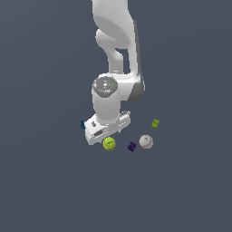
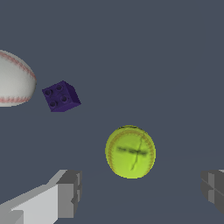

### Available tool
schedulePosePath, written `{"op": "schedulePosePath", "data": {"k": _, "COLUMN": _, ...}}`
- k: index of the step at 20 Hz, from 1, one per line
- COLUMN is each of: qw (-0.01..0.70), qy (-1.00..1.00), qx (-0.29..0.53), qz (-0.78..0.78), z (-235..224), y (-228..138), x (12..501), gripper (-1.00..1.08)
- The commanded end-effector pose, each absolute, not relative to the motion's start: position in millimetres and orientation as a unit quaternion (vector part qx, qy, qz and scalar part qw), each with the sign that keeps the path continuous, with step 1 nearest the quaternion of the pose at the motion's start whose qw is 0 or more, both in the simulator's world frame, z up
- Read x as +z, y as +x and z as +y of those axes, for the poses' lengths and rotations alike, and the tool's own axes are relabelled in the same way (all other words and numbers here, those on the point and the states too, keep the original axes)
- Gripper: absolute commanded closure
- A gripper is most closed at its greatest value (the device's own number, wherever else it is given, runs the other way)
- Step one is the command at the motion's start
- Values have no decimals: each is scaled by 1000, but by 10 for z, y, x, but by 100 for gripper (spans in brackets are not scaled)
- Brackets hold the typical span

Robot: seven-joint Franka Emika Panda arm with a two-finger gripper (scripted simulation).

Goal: Pick up a designated object from a clutter of objects.

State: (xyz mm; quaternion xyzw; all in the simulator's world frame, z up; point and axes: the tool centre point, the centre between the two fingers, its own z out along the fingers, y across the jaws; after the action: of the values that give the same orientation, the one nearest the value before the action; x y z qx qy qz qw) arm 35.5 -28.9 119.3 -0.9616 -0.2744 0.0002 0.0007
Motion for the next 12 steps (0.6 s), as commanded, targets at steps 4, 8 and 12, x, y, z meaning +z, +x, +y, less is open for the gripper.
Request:
{"op": "schedulePosePath", "data": {"k": 4, "qw": 0, "qy": -954, "qx": 0, "qz": -300, "z": -339, "y": 333, "x": 977, "gripper": -92}}
{"op": "schedulePosePath", "data": {"k": 8, "qw": 0, "qy": -952, "qx": 0, "qz": -306, "z": -353, "y": 324, "x": 918, "gripper": -92}}
{"op": "schedulePosePath", "data": {"k": 12, "qw": 0, "qy": -952, "qx": 1, "qz": -305, "z": -352, "y": 322, "x": 911, "gripper": -92}}
